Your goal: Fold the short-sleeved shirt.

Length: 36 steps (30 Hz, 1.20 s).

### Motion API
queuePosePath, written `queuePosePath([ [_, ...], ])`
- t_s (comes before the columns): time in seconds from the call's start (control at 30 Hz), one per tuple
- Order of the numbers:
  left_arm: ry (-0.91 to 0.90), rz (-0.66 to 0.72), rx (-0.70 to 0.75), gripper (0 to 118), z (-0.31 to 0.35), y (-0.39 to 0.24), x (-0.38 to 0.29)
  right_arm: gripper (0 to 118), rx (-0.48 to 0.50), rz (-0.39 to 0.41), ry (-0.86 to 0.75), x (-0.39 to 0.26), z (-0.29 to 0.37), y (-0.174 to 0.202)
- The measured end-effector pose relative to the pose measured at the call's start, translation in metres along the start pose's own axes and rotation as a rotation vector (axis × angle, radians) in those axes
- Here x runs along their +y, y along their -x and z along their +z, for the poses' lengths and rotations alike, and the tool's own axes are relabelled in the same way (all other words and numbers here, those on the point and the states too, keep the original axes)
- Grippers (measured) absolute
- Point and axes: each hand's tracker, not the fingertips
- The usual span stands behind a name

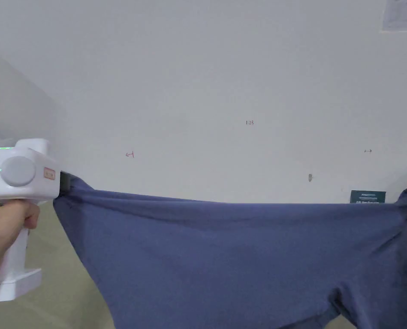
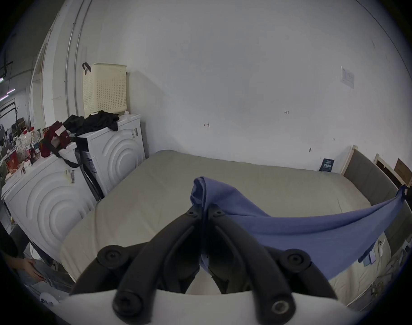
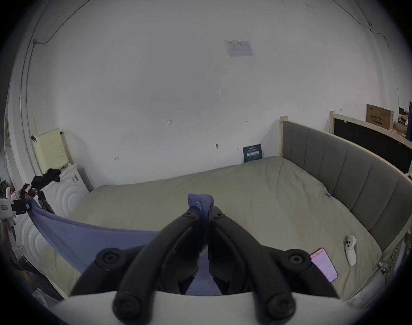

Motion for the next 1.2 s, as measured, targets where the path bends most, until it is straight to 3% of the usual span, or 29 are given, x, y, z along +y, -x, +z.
queuePosePath([
  [0.27, -0.029, 0.027, -0.002, 4, -0.039, -0.026, 0.035, 8, -0.042, 0.03, -0.035, 0.024, -0.018, 0.004],
  [0.3, -0.029, 0.028, 0.001, 4, -0.046, -0.028, 0.038, 8, -0.106, 0.035, -0.043, 0.036, -0.039, -0.004],
  [0.67, -0.046, 0.021, 0.053, 4, -0.133, -0.065, 0.06, 8, -0.153, 0.045, -0.051, 0.039, -0.048, -0.005],
  [0.7, -0.044, 0.022, 0.054, 4, -0.139, -0.066, 0.059, 8, -0.093, 0.038, -0.043, 0.056, -0.113, 0.001],
  [0.77, -0.033, 0.015, 0.057, 4, -0.154, -0.07, 0.054, 8, -0.083, 0.039, -0.029, 0.074, -0.203, 0.005],
  [0.93, 0.02, -0.041, 0.07, 4, -0.185, -0.071, 0.024, 8, -0.084, 0.049, 0.0, 0.073, -0.197, 0.005],
  [0.97, 0.046, -0.043, 0.059, 4, -0.191, -0.069, 0.014, 8, -0.156, 0.074, 0.046, 0.034, -0.203, 0.002],
  [1.07, 0.08, -0.022, 0.042, 4, -0.201, -0.061, -0.017, 8, -0.16, 0.062, 0.102, 0.021, -0.198, 0.002],
  [1.1, 0.105, -0.027, 0.041, 4, -0.204, -0.06, -0.029, 8, -0.101, 0.092, 0.094, -0.012, -0.218, -0.009],
  [1.2, 0.161, -0.051, 0.05, 4, -0.203, -0.055, -0.072, 8, -0.099, 0.07, 0.168, -0.066, -0.226, -0.021],
])
